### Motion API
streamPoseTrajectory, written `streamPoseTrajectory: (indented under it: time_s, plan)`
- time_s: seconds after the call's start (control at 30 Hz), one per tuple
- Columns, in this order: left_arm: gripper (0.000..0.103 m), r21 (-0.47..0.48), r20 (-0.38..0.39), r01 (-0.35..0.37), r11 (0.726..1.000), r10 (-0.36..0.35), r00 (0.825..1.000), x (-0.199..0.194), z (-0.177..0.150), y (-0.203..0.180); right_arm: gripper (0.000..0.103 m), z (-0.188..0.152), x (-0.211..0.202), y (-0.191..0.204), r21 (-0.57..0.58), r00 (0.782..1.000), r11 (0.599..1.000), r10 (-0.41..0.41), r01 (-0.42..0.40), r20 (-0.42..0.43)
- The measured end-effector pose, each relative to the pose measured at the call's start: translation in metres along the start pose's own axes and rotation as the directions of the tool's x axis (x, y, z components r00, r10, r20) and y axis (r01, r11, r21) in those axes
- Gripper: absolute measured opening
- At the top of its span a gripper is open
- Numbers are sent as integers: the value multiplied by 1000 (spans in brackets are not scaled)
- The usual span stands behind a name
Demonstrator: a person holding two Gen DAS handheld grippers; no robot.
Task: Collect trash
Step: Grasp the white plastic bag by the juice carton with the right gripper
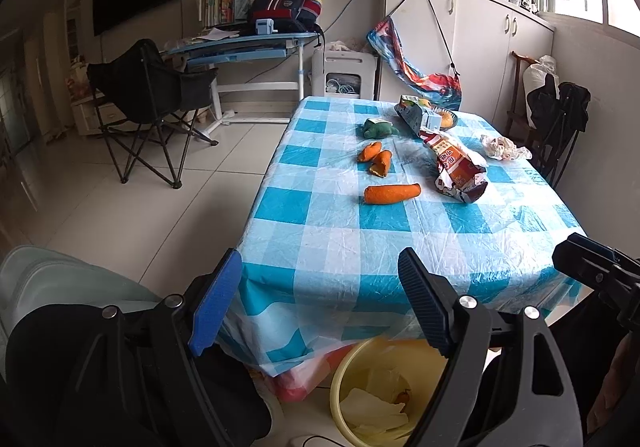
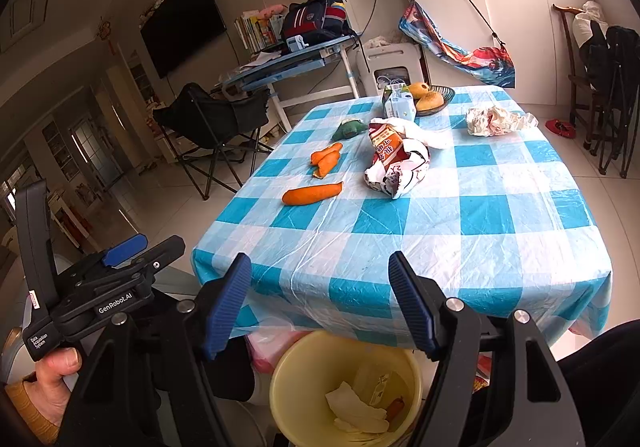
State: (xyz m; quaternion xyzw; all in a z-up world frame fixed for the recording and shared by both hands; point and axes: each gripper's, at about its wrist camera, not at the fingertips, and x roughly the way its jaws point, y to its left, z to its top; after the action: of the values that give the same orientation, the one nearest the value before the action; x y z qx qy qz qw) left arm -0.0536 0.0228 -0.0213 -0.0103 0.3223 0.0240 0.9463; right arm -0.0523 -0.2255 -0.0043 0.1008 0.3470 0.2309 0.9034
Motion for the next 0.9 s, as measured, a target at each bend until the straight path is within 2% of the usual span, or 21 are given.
streamPoseTrajectory:
  time_s: [0.17, 0.3, 0.4, 0.57, 0.8, 0.9]
  plan:
    - [77, -25, -5, 27, 999, -27, 1000, -1, 5, 2, 68, 8, -2, -2, 8, 1000, 1000, 10, -10, 10]
    - [77, -41, -6, 95, 995, -95, 995, -1, 21, 6, 68, 32, -2, -7, -18, 1000, 1000, 7, -7, 22]
    - [77, -4, -18, 135, 991, -135, 991, 7, 35, 2, 68, 56, 7, -19, -29, 1000, 1000, -11, 12, 17]
    - [77, 78, -62, 160, 984, -156, 986, 36, 58, -8, 68, 97, 35, -39, -60, 999, 998, -36, 36, -3]
    - [77, 149, -135, 164, 975, -144, 980, 88, 77, -27, 68, 126, 107, -78, -75, 985, 993, -104, 94, -138]
    - [77, 197, -159, 158, 968, -128, 979, 109, 80, -42, 64, 132, 132, -94, -66, 976, 993, -112, 102, -189]
